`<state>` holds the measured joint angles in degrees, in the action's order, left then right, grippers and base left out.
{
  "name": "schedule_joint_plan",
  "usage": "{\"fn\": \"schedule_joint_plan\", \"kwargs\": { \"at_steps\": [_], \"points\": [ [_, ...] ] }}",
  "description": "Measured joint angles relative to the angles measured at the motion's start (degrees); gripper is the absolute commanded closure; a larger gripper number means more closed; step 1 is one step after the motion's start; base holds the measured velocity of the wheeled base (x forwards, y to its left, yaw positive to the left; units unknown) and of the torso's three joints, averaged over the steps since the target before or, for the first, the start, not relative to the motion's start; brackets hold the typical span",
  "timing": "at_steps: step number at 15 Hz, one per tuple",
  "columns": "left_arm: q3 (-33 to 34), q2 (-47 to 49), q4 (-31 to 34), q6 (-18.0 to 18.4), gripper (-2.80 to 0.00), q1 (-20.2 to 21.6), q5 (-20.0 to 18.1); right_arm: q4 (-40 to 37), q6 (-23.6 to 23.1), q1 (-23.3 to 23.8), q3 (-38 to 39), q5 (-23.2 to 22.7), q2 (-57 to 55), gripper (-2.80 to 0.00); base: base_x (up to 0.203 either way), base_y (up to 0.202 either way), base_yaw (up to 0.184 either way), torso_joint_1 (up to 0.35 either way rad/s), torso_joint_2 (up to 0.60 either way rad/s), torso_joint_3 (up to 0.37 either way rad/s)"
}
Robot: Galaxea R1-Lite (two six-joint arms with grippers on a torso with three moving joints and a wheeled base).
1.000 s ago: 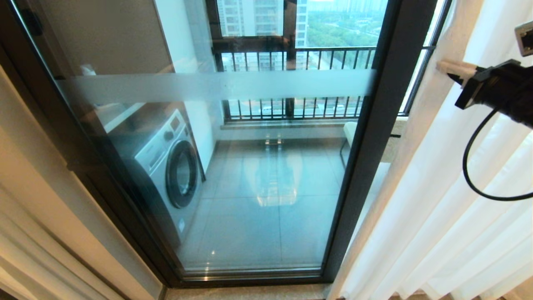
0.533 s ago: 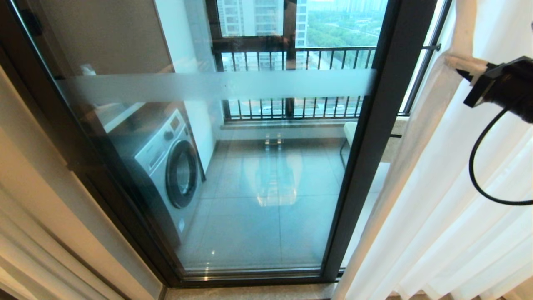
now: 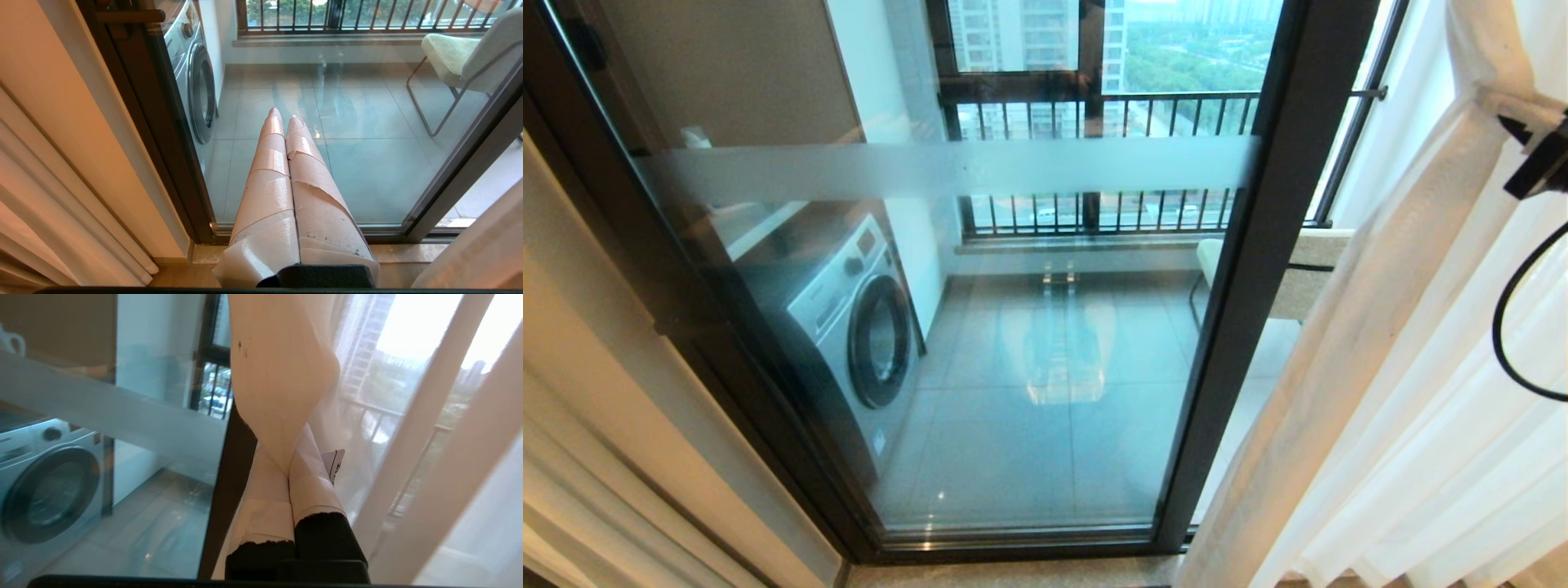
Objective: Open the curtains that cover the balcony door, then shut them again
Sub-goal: Pull the inner curtains open on both sides
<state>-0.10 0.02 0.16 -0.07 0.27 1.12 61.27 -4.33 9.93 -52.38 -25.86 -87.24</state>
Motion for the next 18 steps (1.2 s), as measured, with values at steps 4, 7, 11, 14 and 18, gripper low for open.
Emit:
{"fn": "schedule_joint_plan", "kwargs": {
  "at_steps": [4, 7, 11, 14, 18],
  "points": [
    [0.0, 0.0, 0.02, 0.0, 0.0, -0.06, -0.02, 2.21, 0.94, 1.04, -0.06, 0.0, 0.6, 0.0, 0.0, 0.0, 0.0, 0.0, 0.0, 0.0],
    [0.0, 0.0, 0.02, 0.0, 0.0, -0.05, 0.0, 2.21, 1.39, 1.07, 0.16, 0.0, 1.31, 0.0, 0.0, 0.0, 0.0, 0.0, 0.0, 0.0],
    [0.0, 0.0, 0.02, 0.0, 0.0, -0.02, -0.02, 2.18, 1.39, 1.07, 0.49, 0.0, 2.37, 0.0, 0.0, 0.0, 0.0, 0.0, 0.0, 0.0],
    [0.0, 0.0, 0.02, 0.0, 0.0, -0.02, 0.0, 2.18, 2.45, 1.07, 0.62, 0.0, 2.65, 0.0, 0.0, 0.0, 0.0, 0.0, 0.0, 0.0],
    [0.0, 0.0, 0.02, -0.02, 0.0, -0.05, -0.02, 1.73, 3.8, 1.34, 0.93, 0.0, 3.22, 0.0, 0.0, 0.0, 0.0, 0.0, 0.0, 0.0]
  ]
}}
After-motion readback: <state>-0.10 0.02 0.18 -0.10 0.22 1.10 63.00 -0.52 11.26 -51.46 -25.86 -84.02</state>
